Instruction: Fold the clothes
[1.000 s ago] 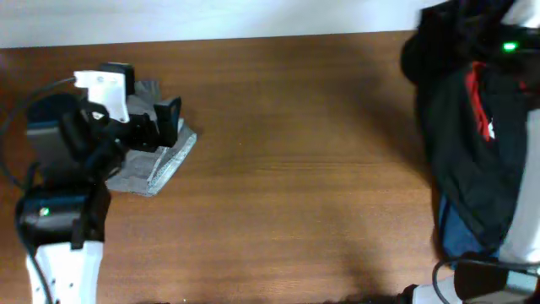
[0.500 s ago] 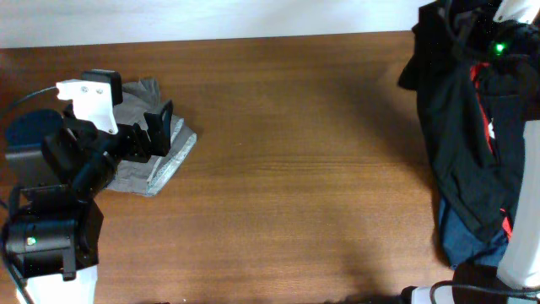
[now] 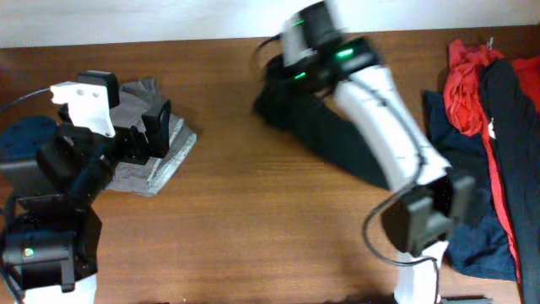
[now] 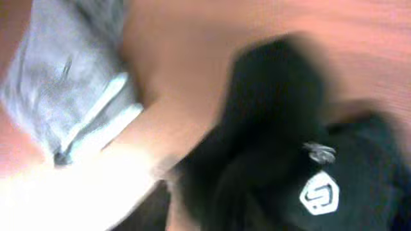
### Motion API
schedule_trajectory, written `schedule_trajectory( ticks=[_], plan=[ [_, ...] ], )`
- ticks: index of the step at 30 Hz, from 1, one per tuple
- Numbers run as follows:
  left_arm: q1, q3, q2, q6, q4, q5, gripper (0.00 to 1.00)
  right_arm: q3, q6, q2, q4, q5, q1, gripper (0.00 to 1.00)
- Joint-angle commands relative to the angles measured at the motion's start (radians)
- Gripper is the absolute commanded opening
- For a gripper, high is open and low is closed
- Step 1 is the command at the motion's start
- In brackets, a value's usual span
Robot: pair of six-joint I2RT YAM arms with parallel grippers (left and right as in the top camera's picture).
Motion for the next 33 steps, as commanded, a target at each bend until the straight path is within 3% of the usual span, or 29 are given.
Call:
schedule_trajectory(
  ticks=[1,4,9,14,22,23,25,29,31,33],
  plan=[
    [0.004,0.013,-0.019,0.001,0.003,-0.007,0.99,0.013,0.01,-0.026,0.014,0.086,0.119,0.64],
    [0.004,0.013,-0.019,0.0,-0.002,-0.006,0.99,0.015,0.01,-0.032,-0.003,0.212,0.12,0.75],
    [-0.002,0.013,0.024,0.0,-0.08,0.088,1.0,0.015,0.011,-0.039,-0.109,0.215,-0.097,0.76],
    [-0.11,0.011,0.214,0.0,-0.166,0.152,0.99,0.015,0.011,-0.039,-0.191,0.188,-0.257,0.75],
    [-0.319,0.011,0.696,-0.005,0.074,0.132,0.98,0.015,0.011,-0.039,-0.318,0.095,-0.402,0.75],
    [-0.341,0.011,0.778,-0.028,0.145,0.132,0.8,0.015,0.01,-0.039,-0.343,0.098,-0.411,0.76],
    [-0.362,0.011,0.873,-0.068,0.225,0.119,0.65,0.014,0.006,-0.039,-0.362,0.098,-0.42,0.75],
    [-0.374,0.011,1.001,-0.147,0.319,0.072,0.69,0.014,0.006,-0.039,-0.377,0.099,-0.42,0.75],
    [-0.374,0.011,1.03,-0.164,0.346,0.072,0.62,0.014,0.006,-0.039,-0.381,0.099,-0.42,0.76],
    [-0.381,0.011,1.032,-0.164,0.347,0.072,0.25,0.014,0.006,-0.039,-0.381,0.099,-0.42,0.76]
  ],
)
